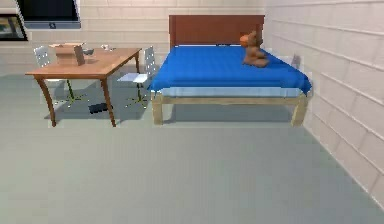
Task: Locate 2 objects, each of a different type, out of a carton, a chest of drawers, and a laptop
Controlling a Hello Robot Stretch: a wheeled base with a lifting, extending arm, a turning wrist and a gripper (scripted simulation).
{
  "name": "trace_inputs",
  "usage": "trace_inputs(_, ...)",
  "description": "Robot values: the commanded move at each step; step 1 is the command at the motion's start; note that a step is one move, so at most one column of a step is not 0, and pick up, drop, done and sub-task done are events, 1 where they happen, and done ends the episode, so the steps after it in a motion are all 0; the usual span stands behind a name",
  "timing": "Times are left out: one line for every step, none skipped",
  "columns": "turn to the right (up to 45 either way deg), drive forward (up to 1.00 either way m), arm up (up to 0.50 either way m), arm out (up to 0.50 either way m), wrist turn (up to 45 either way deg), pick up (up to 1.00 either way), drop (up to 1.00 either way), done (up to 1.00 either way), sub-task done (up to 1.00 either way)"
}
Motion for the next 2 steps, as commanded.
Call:
trace_inputs(-24.0, 0.0, 0.0, 0.0, 0.0, 0.0, 0.0, 0.0, 0.0)
trace_inputs(0.0, 1.0, 0.0, 0.0, 0.0, 0.0, 0.0, 0.0, 0.0)
